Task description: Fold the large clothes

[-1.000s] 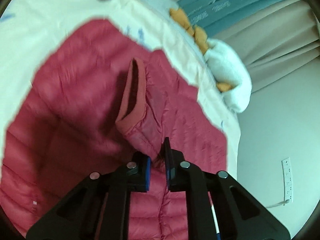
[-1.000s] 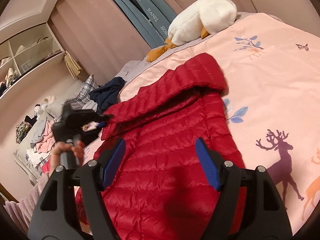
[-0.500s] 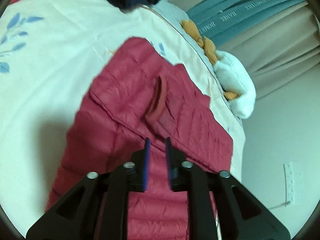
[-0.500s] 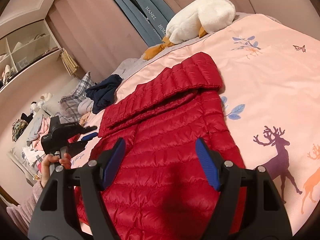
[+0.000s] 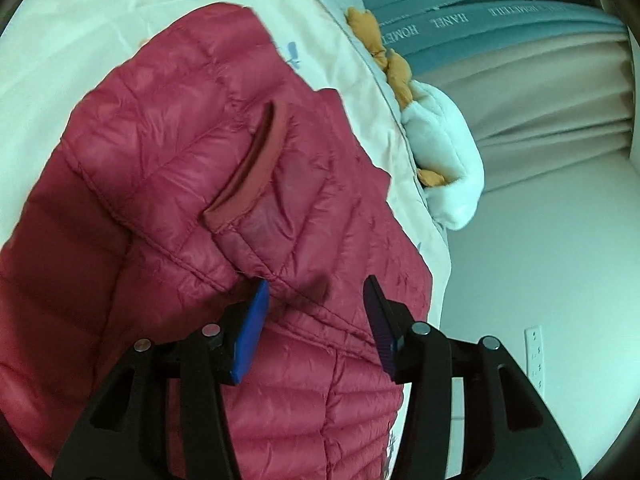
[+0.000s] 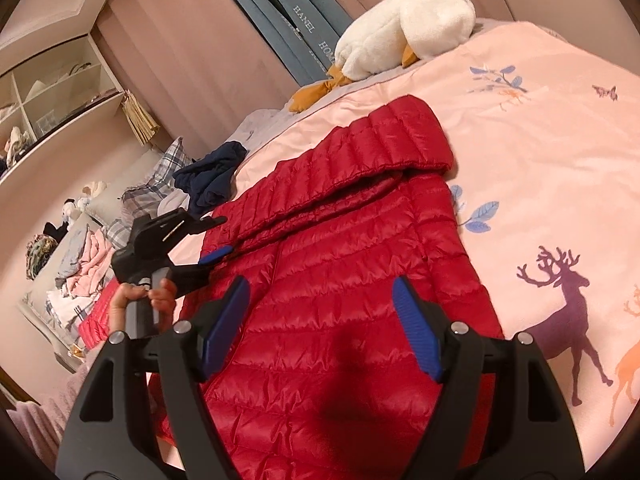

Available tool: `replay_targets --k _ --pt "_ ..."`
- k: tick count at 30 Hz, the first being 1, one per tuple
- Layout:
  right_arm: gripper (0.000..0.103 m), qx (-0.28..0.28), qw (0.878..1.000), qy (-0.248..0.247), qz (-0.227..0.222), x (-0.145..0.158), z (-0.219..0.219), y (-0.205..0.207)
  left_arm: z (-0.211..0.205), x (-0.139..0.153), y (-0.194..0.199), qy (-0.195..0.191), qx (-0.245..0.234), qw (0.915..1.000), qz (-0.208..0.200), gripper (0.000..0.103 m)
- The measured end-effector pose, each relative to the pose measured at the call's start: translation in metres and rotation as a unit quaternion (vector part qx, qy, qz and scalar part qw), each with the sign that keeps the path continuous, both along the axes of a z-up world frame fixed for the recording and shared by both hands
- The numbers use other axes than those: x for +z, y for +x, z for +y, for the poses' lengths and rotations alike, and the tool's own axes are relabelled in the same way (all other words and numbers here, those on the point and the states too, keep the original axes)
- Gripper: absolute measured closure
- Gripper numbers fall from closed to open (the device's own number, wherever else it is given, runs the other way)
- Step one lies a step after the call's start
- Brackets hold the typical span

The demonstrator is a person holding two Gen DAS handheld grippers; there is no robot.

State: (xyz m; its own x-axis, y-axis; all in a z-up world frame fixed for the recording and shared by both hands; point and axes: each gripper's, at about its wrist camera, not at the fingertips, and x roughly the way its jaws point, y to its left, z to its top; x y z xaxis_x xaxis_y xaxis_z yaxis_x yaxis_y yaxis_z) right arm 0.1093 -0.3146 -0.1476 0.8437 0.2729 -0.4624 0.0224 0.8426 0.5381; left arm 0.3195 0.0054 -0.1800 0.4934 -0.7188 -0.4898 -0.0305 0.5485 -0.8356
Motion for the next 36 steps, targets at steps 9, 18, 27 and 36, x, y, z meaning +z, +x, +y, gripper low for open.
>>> replay_targets --k 9,18,27,36 --pt "0.027 0.007 1.0 0.004 0.0 -0.003 0.0 0.001 0.009 -0.008 -0.001 -0.025 0.014 0.9996 0.0 0.053" --pt "0.027 0.012 1.0 0.0 0.005 -0.005 0.006 0.002 0.011 -0.012 0.016 -0.084 0.032 0.996 0.007 0.045" --pt "0.027 0.008 1.0 -0.018 0.01 -0.001 0.009 0.004 0.007 -0.013 0.023 -0.063 0.055 0.9964 0.007 0.094" --pt "0.027 0.016 1.0 -0.021 0.008 0.004 0.017 0.01 0.026 0.03 -0.014 0.052 0.054 0.9956 -0.056 0.096"
